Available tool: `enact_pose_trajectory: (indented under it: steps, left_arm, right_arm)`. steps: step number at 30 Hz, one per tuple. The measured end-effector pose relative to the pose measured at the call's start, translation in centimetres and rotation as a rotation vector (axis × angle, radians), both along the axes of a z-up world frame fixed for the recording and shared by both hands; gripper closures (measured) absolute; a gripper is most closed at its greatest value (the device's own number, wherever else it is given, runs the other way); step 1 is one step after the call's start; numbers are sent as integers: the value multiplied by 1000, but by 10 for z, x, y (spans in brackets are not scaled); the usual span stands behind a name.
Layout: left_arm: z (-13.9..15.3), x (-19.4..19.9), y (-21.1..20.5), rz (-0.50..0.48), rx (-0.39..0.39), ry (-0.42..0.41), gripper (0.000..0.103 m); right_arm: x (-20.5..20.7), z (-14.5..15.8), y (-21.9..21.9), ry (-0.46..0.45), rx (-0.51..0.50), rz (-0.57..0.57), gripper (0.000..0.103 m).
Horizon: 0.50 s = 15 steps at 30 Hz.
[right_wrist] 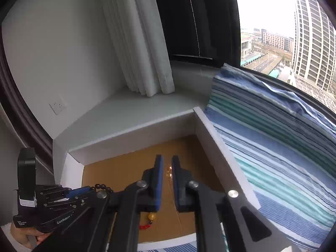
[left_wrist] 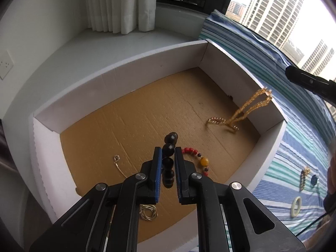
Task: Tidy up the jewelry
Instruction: 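Lower both tools into the box and open them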
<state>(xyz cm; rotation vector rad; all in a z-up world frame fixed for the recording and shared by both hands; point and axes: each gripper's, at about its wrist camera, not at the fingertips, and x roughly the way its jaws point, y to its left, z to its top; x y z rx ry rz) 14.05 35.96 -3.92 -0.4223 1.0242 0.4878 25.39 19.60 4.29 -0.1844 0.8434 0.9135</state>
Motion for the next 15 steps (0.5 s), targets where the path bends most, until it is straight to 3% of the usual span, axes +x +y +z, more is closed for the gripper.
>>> enact_pose_trajectory:
  steps: [1,2,3,4,6,10,15]
  left_arm:
    - [-3,1,-1,11,-2,9,83]
    - [-6,2,-2,21,-8,17,74]
    - [-7,2,-2,31,-12,19,53]
    - [-7,1,-4,43,-8,14,38]
    - [-6,-4,-8,56,14,0,28]
    - [-6,-16,-21,65,89,-19,18]
    - [-4,-33,-40,47,254,-51,15]
  right_arm:
    - [1,-10,6,38,-43,1,70]
    - [1,-18,12,63,-82,4,52]
    - [-2,-23,15,71,-108,8,49]
    - [-5,-26,17,67,-124,13,49]
    - [-12,-26,16,59,-127,27,47]
    - [-24,-20,-7,49,-95,23,44]
    - [-54,-29,-56,9,-107,5,43]
